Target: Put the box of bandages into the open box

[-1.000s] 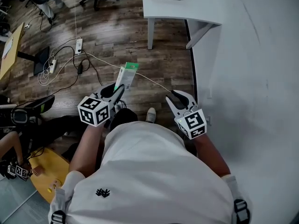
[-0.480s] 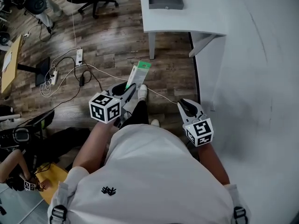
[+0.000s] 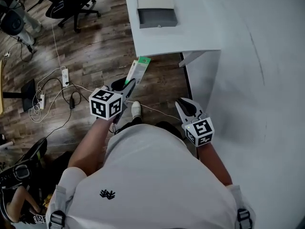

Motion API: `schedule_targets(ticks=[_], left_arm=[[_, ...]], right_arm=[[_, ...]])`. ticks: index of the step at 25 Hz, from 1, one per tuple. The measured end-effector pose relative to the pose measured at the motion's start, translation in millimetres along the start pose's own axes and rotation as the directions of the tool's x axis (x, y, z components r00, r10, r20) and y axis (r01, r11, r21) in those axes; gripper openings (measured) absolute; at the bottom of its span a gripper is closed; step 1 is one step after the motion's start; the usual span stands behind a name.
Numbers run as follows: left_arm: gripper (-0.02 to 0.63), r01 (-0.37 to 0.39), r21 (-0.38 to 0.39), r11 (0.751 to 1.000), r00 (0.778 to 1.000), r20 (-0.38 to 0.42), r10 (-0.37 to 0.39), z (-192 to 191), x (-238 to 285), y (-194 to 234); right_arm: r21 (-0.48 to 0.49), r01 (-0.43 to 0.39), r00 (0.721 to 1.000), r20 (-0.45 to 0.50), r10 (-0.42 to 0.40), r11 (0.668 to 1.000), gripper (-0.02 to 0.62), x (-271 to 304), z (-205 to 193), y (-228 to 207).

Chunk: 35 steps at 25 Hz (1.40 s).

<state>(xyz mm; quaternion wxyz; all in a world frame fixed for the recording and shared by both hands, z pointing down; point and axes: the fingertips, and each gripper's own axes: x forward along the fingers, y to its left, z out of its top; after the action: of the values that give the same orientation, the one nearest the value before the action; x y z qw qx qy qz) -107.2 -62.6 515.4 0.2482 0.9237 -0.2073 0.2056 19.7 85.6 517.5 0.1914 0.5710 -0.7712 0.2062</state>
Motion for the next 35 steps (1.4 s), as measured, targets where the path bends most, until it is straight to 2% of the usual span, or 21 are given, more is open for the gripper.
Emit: schedule_targets(ticks=[4,10,16,24,31,35], left_arm=[[0.092,0.005,0.017,1.000,1.000,0.001,-0.005,29,25,28],[0.092,-0.001,0.048,0.999,1.000,0.000,0.001,53,47,40],[0.092,-0.031,0.067,0.997,0.999,-0.023,0.032,111,99,66],[0.092,-0.106,0.098,0.990,0.991,-0.074,0.114,159,177,91],[0.092,-0.155,0.134,0.979,0.975,-0.141,0.173,185,255,112],[0.092,-0.171,0.168,0.971,0.962,-0.182,0.201,193,291,120]], right_arm=[[-0.003,0.016,1.000,0.003,-0.016,1.000,0.049,25,22,-11],[0.024,0.025,1.000,0.016,-0.026,0.999,0.049,33,33,-20],[0.025,-0.019,1.000,0.010,0.019,1.000,0.049,74,69,-81],[-0.027,-0.085,0.996,0.040,0.086,0.996,0.049,112,115,-172],[-0.020,-0.124,0.991,0.050,0.125,0.992,0.049,137,136,-250],[-0.016,-0.146,0.988,0.044,0.147,0.989,0.049,146,138,-281]])
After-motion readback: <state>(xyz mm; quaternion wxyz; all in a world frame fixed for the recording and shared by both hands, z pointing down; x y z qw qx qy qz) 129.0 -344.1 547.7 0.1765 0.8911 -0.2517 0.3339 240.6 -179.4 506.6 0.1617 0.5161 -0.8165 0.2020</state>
